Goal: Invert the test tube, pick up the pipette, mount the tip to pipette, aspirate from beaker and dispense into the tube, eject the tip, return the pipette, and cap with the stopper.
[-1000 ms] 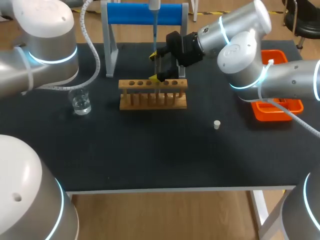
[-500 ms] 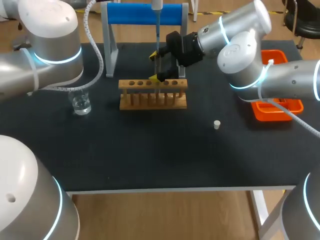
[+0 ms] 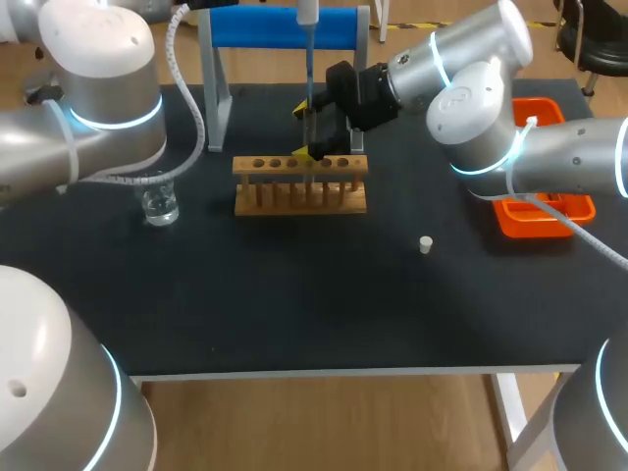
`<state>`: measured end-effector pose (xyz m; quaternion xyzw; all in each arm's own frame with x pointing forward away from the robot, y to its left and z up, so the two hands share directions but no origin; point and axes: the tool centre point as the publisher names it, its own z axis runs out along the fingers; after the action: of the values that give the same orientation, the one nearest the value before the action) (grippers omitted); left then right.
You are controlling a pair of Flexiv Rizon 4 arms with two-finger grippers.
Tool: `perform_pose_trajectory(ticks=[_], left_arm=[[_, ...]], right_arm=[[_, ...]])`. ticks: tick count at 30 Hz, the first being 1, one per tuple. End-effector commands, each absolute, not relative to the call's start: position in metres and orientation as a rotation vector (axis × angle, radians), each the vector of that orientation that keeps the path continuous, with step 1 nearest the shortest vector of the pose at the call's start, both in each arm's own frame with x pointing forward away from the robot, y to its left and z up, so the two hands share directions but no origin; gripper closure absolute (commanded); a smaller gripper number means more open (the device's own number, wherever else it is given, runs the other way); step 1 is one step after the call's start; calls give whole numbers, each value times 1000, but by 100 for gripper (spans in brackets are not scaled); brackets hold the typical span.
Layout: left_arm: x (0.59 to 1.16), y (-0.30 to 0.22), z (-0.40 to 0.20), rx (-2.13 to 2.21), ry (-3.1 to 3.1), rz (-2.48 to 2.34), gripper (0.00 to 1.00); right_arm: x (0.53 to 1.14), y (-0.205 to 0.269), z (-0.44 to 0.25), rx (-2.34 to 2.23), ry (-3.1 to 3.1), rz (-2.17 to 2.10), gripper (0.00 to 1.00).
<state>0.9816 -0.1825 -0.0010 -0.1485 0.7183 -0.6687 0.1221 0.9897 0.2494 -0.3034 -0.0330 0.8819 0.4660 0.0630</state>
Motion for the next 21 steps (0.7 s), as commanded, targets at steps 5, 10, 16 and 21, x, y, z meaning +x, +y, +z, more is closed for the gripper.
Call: perform_pose_trajectory(ticks=[5, 10, 16, 21], left_arm=[[982, -183, -11, -442, 2084, -1965, 100], [983, -182, -15, -454, 2086, -1966, 100], [982, -180, -19, -463, 2089, -1967, 100], [982, -178, -21, -475, 2099, -1959, 100]], right_arm=[[990, 249, -303, -101, 2668, 1406, 0], [990, 249, -303, -101, 2668, 1406, 0], [990, 249, -303, -101, 2668, 1406, 0], [990, 249, -303, -101, 2668, 1406, 0]])
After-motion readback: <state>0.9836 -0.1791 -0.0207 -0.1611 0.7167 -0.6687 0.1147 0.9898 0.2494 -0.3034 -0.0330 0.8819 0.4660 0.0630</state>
